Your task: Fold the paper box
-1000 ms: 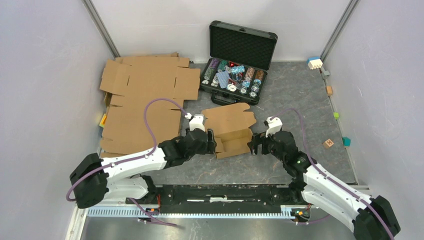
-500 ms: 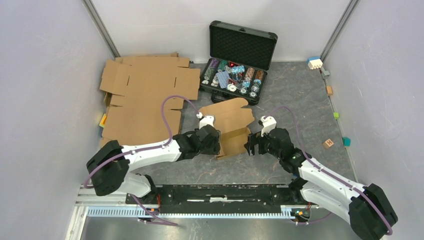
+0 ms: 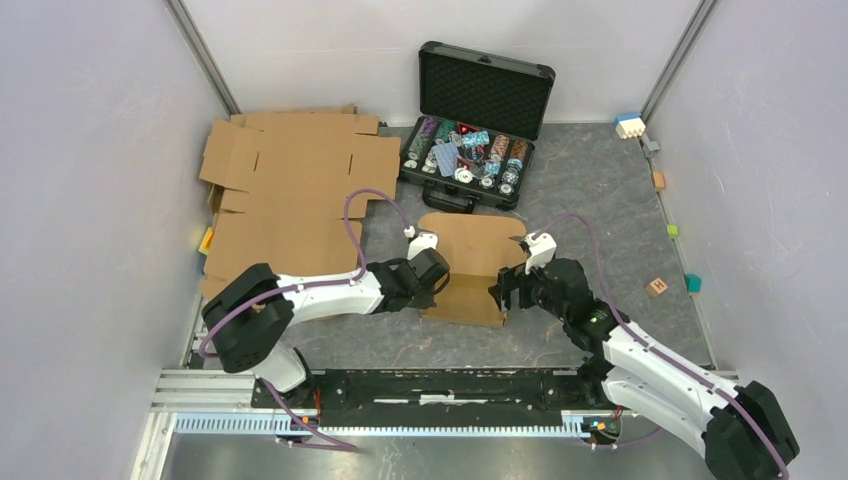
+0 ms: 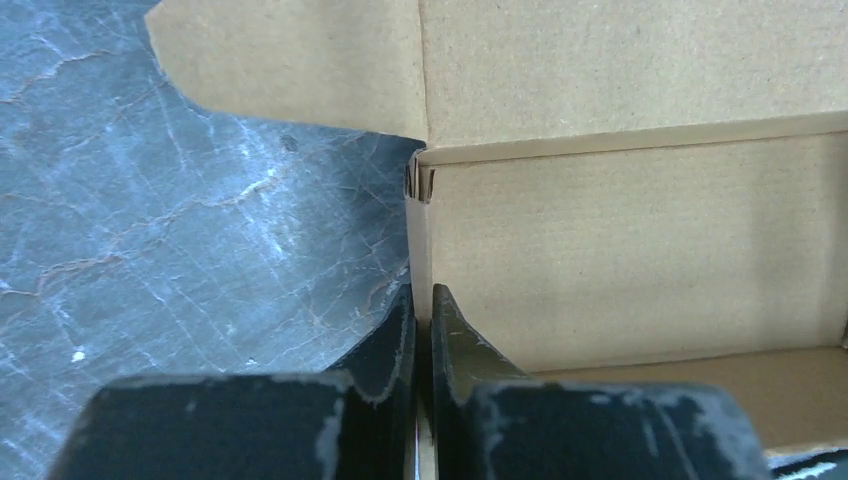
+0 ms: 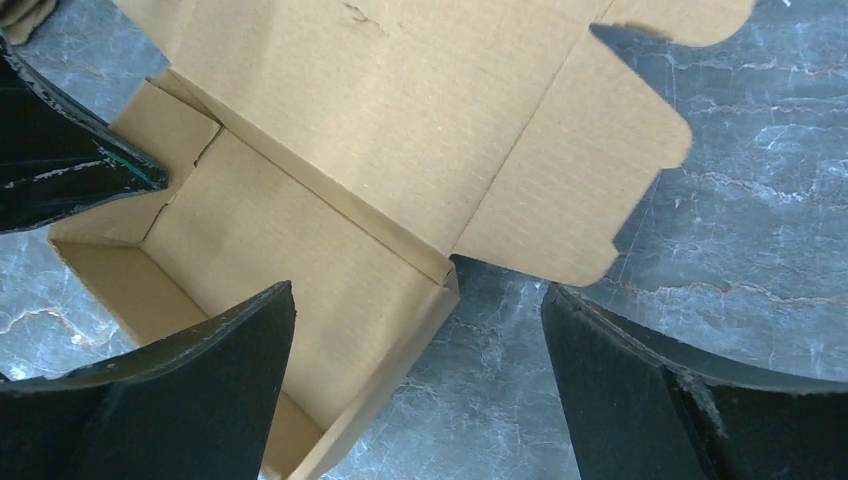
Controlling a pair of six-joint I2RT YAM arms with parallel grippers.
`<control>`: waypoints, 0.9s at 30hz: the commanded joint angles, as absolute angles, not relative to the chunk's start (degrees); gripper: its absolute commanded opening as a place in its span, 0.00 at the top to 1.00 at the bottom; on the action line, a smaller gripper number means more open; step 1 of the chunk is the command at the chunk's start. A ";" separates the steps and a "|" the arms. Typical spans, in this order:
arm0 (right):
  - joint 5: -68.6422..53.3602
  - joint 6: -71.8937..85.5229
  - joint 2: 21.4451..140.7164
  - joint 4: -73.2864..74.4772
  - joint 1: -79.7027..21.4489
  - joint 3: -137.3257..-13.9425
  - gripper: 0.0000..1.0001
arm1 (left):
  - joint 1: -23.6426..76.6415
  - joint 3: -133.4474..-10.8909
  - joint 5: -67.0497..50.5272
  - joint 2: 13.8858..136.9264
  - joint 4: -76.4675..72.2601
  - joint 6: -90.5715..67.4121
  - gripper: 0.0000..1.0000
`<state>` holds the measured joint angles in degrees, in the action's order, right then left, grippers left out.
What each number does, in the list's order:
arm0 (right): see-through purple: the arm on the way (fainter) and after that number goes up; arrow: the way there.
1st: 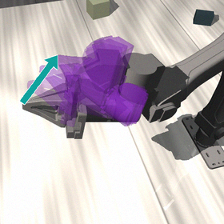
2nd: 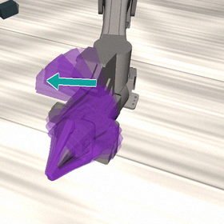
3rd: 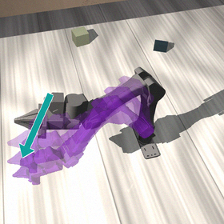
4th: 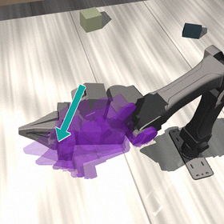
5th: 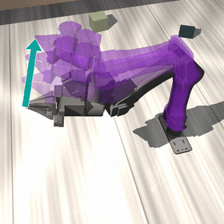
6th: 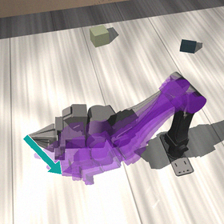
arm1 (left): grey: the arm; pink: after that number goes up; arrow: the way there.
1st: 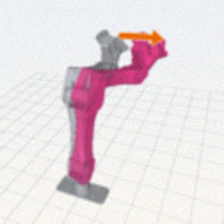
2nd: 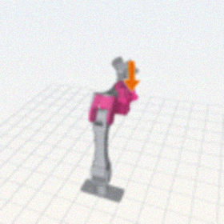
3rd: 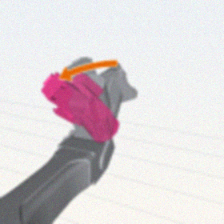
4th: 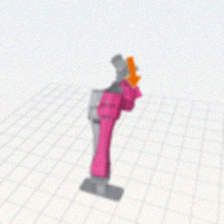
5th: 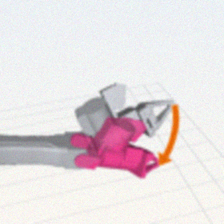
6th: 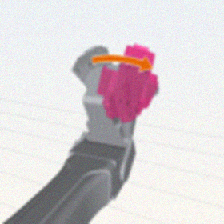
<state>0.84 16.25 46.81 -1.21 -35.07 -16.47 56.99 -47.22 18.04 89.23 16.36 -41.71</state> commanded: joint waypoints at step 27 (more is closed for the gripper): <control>-11.15 23.56 45.68 -7.23 -34.89 -10.08 0.02 | 58.82 -52.08 26.13 88.68 23.47 -35.44 0.56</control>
<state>-7.55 21.80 45.89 -3.09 -34.81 -10.87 58.33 -49.89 23.94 89.36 24.21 -37.45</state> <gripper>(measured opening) 0.979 0.419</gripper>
